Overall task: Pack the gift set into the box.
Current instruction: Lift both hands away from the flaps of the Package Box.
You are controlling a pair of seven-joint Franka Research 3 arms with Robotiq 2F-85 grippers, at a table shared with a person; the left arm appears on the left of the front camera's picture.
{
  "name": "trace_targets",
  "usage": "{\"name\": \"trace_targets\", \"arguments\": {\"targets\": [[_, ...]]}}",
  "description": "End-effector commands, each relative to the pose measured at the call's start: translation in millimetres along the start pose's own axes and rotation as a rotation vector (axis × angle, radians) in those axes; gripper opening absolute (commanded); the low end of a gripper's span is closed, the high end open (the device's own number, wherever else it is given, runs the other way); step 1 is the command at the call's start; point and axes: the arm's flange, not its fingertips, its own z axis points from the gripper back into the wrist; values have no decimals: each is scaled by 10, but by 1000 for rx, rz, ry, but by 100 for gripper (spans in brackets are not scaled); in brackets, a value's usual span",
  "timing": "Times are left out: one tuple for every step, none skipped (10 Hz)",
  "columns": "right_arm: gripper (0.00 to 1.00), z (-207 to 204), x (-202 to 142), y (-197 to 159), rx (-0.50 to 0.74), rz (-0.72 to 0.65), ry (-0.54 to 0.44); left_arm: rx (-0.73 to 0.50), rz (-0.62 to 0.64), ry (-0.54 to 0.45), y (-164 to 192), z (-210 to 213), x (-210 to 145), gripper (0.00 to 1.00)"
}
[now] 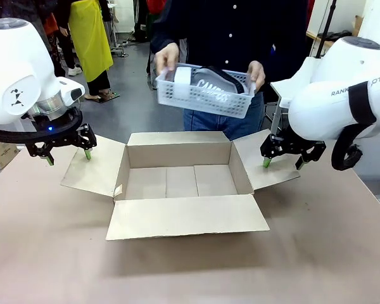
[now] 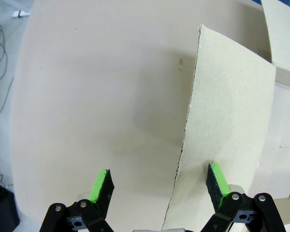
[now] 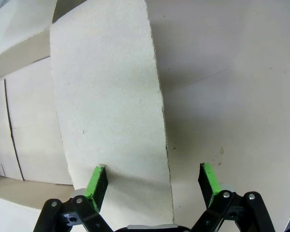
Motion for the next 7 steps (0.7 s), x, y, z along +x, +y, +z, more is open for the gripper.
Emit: {"name": "trace_targets", "arguments": {"targets": [[100,34,17,11,-20,-15,-2,19,9,-8,-4,22,1,100],[100,34,17,11,-20,-15,-2,19,9,-8,-4,22,1,100],[100,34,17,11,-20,-15,-2,19,9,-8,-4,22,1,100],[100,34,17,11,-20,-15,-2,19,9,-8,-4,22,1,100],[100,34,17,11,-20,-15,-2,19,9,-8,-4,22,1,100],[100,34,17,11,-20,-15,-2,19,9,-8,-4,22,1,100],[100,34,17,11,-20,-15,-2,19,9,-8,-4,22,1,100]]}}
